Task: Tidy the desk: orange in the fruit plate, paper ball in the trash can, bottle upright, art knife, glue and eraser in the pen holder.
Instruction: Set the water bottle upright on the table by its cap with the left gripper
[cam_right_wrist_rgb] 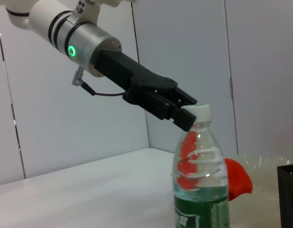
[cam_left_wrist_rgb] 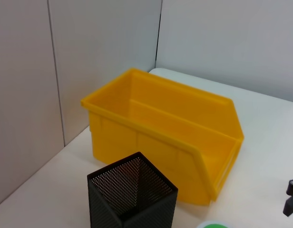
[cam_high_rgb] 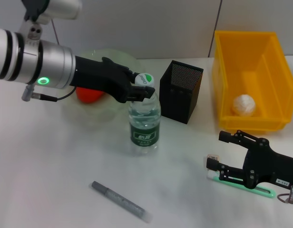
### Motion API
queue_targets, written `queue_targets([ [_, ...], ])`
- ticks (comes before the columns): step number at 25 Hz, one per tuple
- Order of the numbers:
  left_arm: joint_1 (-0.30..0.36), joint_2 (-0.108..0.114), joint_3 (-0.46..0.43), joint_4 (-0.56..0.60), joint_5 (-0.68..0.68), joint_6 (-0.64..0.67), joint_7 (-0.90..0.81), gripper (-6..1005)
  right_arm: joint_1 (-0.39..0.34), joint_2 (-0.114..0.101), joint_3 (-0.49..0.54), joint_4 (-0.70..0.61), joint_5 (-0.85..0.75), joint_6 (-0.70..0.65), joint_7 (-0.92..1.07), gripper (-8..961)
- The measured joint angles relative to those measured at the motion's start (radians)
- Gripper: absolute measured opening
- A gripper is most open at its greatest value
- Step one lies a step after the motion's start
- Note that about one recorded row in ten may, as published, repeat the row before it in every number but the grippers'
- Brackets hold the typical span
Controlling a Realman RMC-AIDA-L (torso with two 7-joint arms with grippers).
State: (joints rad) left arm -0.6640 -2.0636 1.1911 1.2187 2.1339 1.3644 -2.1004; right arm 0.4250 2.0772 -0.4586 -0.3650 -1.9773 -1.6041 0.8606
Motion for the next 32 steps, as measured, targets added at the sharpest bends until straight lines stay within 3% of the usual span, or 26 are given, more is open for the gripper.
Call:
queue_targets([
  [8, 0.032, 0.001, -0.029, 0.008, -0.027, 0.03, 0.07, 439, 0.0, 0.001, 0.0, 0.003, 0.0, -0.004, 0.001, 763],
  [10, 0.057, 0.0, -0.08, 0.011, -0.038, 0.071, 0.153, 439, 0.0, 0.001, 0.0, 0.004, 0.0, -0.005, 0.001, 762],
  [18, 0.08, 0.001, -0.15, 0.015, -0.04, 0.106, 0.212, 440, 0.005, 0.001, -0.004, 0.023, 0.0, -0.006, 0.003, 761],
  [20, 0.09, 0.006, -0.214, 0.021, -0.04, 0.162, 0.235, 441, 0.01, 0.0, -0.005, 0.027, 0.0, -0.006, 0.002, 760],
  [32, 0.145, 0.04, -0.297, 0.046, -0.04, 0.203, 0.244, 442, 0.02, 0.003, -0.009, 0.036, 0.0, -0.006, 0.002, 758],
])
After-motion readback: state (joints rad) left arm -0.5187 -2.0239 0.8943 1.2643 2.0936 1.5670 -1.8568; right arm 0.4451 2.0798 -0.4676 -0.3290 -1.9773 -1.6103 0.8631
